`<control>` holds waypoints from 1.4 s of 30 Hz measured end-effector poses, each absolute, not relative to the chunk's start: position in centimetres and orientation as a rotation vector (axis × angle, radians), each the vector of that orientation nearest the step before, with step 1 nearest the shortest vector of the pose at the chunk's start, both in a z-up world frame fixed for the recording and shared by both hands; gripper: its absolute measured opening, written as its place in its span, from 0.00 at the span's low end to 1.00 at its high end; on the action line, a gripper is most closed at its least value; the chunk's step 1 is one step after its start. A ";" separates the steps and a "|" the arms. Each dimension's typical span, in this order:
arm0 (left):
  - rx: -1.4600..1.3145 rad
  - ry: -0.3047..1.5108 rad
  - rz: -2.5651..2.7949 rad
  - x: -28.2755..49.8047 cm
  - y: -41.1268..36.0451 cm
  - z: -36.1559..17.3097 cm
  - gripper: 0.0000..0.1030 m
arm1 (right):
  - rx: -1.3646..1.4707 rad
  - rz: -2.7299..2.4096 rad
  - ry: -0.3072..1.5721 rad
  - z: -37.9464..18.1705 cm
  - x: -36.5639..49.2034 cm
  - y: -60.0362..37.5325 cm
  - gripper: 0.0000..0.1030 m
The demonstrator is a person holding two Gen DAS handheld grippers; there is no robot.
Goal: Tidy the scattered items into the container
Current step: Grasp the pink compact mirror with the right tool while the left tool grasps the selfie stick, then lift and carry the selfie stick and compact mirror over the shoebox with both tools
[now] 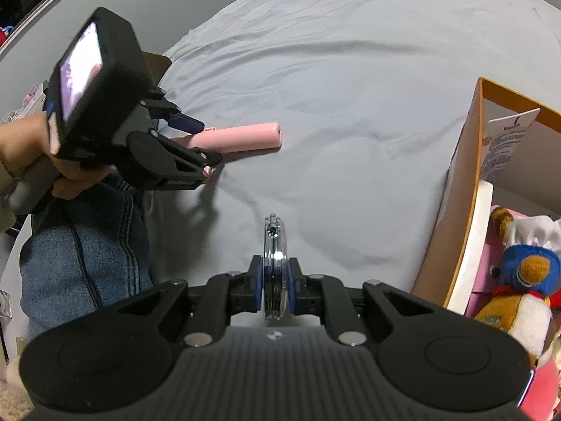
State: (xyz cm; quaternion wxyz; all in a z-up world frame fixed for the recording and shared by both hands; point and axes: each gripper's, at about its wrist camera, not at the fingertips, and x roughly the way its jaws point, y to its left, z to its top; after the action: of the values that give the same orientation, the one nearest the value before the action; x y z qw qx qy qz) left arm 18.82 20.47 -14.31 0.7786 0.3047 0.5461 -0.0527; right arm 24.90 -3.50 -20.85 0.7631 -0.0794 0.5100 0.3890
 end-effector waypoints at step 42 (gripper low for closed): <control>0.481 0.698 -0.148 11.5 11.5 3.8 0.30 | 0.023 0.676 0.664 -10.0 20.6 -14.1 0.14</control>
State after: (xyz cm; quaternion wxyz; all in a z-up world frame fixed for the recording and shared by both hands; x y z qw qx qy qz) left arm 11.54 11.55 3.78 0.9088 0.2332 0.3384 -0.0718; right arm 20.60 -14.12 -10.02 0.8898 0.0112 0.3199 0.3254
